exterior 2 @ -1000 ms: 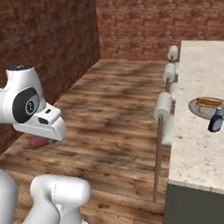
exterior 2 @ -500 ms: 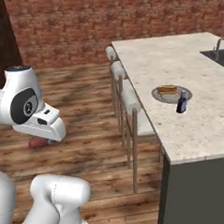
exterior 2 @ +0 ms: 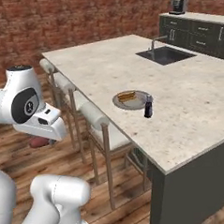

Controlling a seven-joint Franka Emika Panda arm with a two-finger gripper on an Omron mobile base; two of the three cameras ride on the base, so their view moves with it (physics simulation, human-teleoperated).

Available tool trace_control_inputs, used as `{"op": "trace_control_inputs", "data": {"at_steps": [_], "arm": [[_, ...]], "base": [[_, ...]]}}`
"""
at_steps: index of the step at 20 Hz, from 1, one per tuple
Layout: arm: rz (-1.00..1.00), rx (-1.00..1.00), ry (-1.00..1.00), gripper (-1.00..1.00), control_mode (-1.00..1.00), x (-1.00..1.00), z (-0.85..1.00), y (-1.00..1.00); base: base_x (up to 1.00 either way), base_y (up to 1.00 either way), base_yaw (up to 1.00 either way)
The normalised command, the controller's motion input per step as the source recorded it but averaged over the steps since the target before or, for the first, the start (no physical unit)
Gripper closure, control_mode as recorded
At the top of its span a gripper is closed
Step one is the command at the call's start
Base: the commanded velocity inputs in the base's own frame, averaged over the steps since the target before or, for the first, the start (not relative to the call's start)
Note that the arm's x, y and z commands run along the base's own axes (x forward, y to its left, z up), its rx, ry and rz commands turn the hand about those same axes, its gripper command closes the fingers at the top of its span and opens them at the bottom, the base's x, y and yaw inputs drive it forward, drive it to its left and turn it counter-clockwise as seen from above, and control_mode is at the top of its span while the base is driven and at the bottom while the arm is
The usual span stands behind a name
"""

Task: Move the hot dog bun to the plate on the dining table and place the condiment next to that plate. Then navigate to the fridge and take the sausage and place it on the plate as well.

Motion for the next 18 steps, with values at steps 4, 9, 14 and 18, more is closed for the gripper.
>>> {"op": "trace_control_inputs", "data": {"at_steps": [4,9,14,18], "arm": [[0.0,0.0,0.0,1.0,1.0,0.0,0.0,0.0],[0.0,0.0,0.0,1.0,1.0,0.0,0.0,0.0],[0.0,0.0,0.0,1.0,1.0,0.0,0.0,0.0],[0.0,0.0,0.0,1.0,1.0,0.0,0.0,0.0]], "base": [[0.46,0.76,-0.61],[0.35,0.71,-0.61],[0.41,0.57,-0.59],[0.49,0.59,-0.54]]}}
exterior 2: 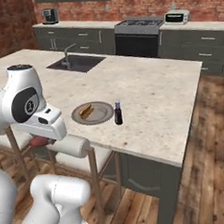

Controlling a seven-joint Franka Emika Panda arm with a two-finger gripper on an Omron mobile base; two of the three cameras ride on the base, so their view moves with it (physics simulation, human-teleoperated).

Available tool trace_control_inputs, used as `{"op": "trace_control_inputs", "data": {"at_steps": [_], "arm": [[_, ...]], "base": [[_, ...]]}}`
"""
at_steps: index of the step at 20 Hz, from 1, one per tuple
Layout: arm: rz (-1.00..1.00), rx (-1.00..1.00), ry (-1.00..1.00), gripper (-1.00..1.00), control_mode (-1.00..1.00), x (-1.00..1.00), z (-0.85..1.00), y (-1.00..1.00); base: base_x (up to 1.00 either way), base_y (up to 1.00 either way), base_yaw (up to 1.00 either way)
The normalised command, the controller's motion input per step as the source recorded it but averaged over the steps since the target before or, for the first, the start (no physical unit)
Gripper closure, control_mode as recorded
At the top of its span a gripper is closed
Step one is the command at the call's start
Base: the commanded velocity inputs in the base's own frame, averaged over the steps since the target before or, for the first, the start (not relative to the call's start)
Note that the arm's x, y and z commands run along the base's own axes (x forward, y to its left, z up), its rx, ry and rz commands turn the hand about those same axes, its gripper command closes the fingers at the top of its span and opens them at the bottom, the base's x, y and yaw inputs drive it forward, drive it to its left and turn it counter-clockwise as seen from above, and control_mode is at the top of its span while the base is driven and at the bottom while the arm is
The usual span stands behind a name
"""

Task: Move the hot dog bun to the plate on the dining table and place the condiment next to that plate. Then navigate to the fridge and take the sausage and place it on the plate as well.

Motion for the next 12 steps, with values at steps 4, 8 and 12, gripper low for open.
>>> {"op": "trace_control_inputs", "data": {"at_steps": [4,8,12], "arm": [[0.0,0.0,0.0,1.0,1.0,0.0,0.0,0.0],[0.0,0.0,0.0,1.0,1.0,0.0,0.0,0.0],[0.0,0.0,0.0,1.0,1.0,0.0,0.0,0.0]], "base": [[0.71,0.53,-0.45],[0.98,0.25,-0.33],[0.79,0.23,-0.29]]}}
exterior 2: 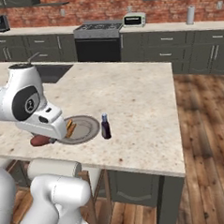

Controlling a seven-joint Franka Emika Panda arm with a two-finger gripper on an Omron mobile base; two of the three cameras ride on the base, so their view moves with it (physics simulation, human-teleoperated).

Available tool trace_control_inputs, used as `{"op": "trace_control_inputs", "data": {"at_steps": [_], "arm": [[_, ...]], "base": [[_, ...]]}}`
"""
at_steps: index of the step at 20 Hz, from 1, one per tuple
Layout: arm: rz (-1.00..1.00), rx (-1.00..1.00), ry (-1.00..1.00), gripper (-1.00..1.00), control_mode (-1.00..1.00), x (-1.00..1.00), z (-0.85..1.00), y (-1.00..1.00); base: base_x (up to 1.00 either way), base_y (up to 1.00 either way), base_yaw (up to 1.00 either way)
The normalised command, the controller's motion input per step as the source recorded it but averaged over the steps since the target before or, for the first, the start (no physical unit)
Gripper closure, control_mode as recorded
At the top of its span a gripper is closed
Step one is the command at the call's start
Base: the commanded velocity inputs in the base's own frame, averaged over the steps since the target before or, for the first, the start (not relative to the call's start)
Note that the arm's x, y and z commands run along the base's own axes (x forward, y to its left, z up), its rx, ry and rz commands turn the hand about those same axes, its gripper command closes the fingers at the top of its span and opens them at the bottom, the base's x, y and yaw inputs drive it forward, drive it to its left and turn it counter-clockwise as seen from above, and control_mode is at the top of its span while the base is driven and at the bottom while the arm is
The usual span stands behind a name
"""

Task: Move the hot dog bun to the plate on the dining table and place the condiment next to that plate. Then navigate to the fridge and take the sausage and place it on the plate as well.

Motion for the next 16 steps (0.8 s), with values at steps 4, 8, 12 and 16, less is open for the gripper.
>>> {"op": "trace_control_inputs", "data": {"at_steps": [4,8,12,16], "arm": [[-0.12,0.04,0.0,1.0,-1.0,0.64,-0.29,0.01],[-0.01,0.05,-0.1,1.0,-1.0,1.0,-0.54,0.01],[0.0,0.05,-0.11,1.0,-1.0,1.0,-0.6,0.05],[0.0,0.0,-0.17,1.0,-1.0,1.0,-0.64,0.24]], "base": [[0.15,0.04,-0.07],[0.0,0.0,0.0],[0.0,0.0,0.0],[0.0,0.0,0.0]]}}
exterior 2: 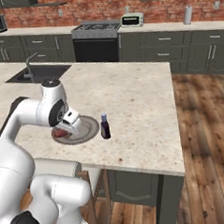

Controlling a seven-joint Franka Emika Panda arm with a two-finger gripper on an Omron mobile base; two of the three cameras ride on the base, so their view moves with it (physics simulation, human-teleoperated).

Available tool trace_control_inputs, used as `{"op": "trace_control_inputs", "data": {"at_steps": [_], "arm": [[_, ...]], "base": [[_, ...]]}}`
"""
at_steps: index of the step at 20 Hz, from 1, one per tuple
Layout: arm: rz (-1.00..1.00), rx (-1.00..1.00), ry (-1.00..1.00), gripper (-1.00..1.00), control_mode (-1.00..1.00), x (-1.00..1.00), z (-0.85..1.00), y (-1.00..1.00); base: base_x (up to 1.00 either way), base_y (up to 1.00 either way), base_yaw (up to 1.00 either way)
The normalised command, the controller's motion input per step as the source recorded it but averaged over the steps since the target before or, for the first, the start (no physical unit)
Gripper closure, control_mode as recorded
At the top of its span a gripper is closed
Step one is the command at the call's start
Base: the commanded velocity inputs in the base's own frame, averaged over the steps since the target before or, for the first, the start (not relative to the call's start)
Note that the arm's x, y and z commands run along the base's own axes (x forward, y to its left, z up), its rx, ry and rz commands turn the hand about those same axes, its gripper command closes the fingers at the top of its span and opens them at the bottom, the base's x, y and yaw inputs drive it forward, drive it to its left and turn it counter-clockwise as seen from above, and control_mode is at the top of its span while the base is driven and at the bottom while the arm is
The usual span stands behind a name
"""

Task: Move the hot dog bun to the plate on the dining table and place the condiment next to that plate. Then navigate to the fridge and take the sausage and place it on the plate as well.

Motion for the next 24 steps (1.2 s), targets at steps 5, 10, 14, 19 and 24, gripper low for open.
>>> {"op": "trace_control_inputs", "data": {"at_steps": [5,10,14,19,24], "arm": [[-0.01,0.0,-0.01,1.0,-1.0,1.0,-0.47,0.07],[-0.02,0.0,0.0,1.0,-1.0,0.86,-0.49,0.0],[-0.02,0.0,0.0,1.0,-1.0,0.68,-0.43,0.02],[-0.05,0.0,0.0,1.0,-1.0,0.57,-0.31,0.16],[-0.06,-0.01,0.0,1.0,-1.0,0.19,-0.33,0.07]], "base": [[0.0,0.0,0.0],[0.0,0.0,0.0],[0.0,0.0,0.0],[0.0,0.0,0.0],[0.0,0.0,0.0]]}}
